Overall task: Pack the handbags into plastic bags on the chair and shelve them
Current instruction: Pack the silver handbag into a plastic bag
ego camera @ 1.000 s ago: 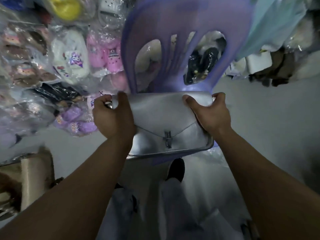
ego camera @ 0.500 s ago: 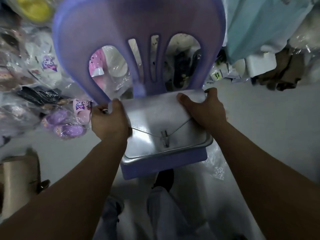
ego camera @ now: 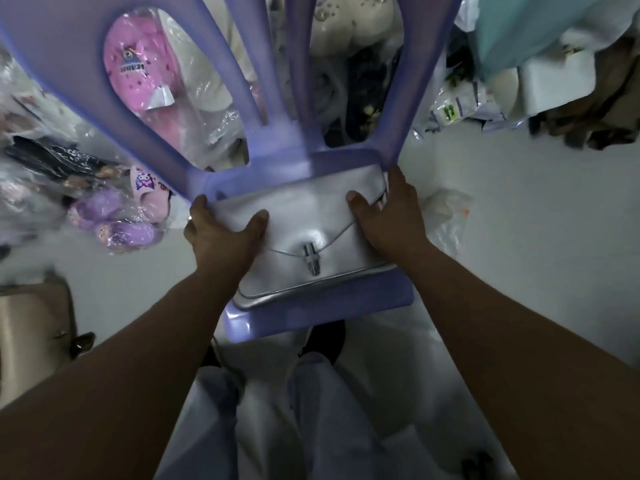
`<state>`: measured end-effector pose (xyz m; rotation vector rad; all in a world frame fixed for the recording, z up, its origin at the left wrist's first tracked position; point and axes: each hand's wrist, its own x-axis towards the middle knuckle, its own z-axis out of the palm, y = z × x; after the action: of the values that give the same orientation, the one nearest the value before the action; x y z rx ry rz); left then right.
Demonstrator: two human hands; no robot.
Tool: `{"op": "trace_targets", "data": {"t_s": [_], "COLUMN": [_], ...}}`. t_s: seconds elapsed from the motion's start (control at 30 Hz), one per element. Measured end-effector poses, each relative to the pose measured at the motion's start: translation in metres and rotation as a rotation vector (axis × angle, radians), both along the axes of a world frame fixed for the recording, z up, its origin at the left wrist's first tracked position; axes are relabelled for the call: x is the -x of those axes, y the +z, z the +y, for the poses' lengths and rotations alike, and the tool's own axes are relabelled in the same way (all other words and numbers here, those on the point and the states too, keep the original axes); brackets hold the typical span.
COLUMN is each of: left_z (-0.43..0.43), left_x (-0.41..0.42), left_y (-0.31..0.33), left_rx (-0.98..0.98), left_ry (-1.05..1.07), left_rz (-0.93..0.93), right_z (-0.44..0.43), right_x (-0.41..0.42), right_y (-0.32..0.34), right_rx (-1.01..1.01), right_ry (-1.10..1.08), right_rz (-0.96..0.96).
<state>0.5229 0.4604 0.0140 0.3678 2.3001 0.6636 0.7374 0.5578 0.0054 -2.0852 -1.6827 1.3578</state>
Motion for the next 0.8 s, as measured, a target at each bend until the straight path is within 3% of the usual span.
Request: {"op": "trace_targets", "data": {"t_s": [0.33, 0.43, 0.5, 0.63, 0.73, 0.8], "left_z": [0.013, 0.020, 0.022, 0.032, 0.056, 0.066], "left_x": [-0.001, -0.020, -0.039, -0.060, -0.072, -0.090], "left_y": [-0.008, 0.001, 0.015, 0.037, 0.051, 0.062], "left_rx": [0.163, 0.247, 0.246, -0.019, -0.315, -0.409], "left_ry": [-0.125, 0.037, 0.055, -0.345, -0.595, -0.671], "left_rz": [0.091, 0.127, 0.249, 0.415, 0.335, 0.203], "right_z": [-0.028, -0.035, -0.038, -0.038, -0.036, -0.038], "right_x": [-0.026, -0.033, -0.036, -0.041, -0.056, -0.066], "right_y": [0.000, 0.006, 0.010, 0.031, 0.049, 0.056], "right_rx": [0.016, 0.011, 0.015, 0.024, 0.000, -0.003], "right_ry": [0.007, -0.047, -0.095, -0.233, -0.334, -0.423], "right_rz": [0.045, 0.046, 0.041, 0.053, 0.041, 0.011]}}
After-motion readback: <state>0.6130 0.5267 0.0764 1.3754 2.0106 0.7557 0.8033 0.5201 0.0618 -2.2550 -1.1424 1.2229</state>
